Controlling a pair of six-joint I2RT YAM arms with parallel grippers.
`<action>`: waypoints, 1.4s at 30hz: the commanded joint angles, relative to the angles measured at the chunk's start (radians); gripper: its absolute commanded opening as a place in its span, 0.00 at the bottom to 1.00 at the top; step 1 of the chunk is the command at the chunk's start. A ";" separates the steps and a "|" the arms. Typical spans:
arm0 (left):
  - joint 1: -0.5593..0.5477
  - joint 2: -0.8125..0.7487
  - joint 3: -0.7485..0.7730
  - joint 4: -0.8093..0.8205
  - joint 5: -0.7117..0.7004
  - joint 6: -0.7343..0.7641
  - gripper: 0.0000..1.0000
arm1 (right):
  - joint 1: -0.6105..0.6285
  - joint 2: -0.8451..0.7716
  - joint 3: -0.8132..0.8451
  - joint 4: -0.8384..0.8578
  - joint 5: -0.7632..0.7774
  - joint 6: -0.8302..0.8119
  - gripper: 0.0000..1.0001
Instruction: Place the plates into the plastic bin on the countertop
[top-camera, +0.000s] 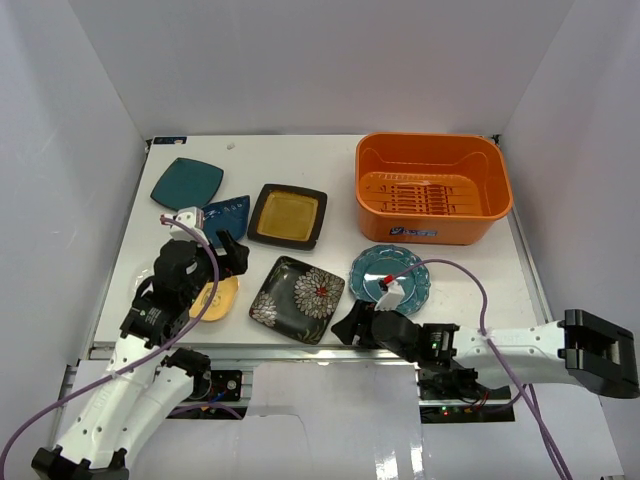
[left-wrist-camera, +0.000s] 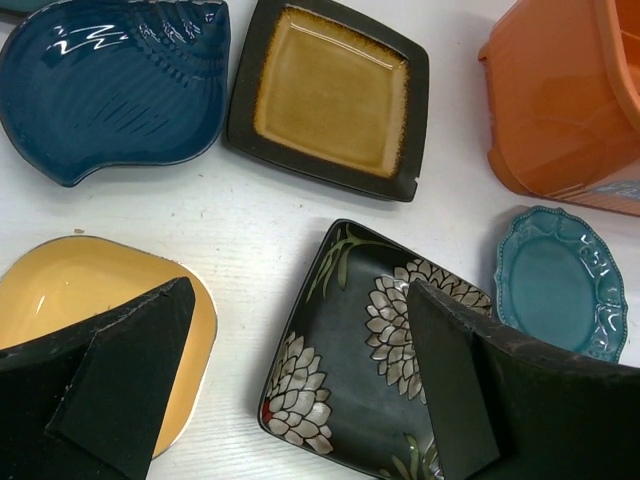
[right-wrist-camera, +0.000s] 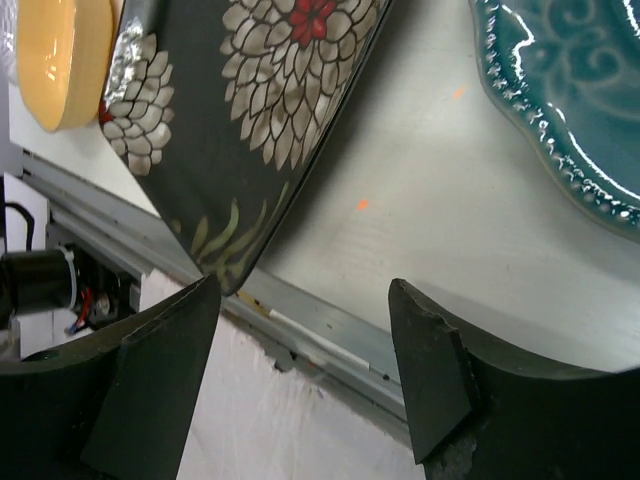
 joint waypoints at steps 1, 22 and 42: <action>-0.002 -0.027 -0.011 -0.006 -0.014 -0.012 0.98 | -0.001 0.080 0.054 0.171 0.115 0.059 0.72; -0.002 -0.024 -0.021 0.019 0.055 -0.006 0.98 | -0.156 0.538 0.097 0.475 -0.036 0.157 0.36; -0.002 -0.039 -0.002 0.039 0.099 -0.025 0.98 | -0.359 -0.088 0.322 0.247 -0.125 -0.318 0.08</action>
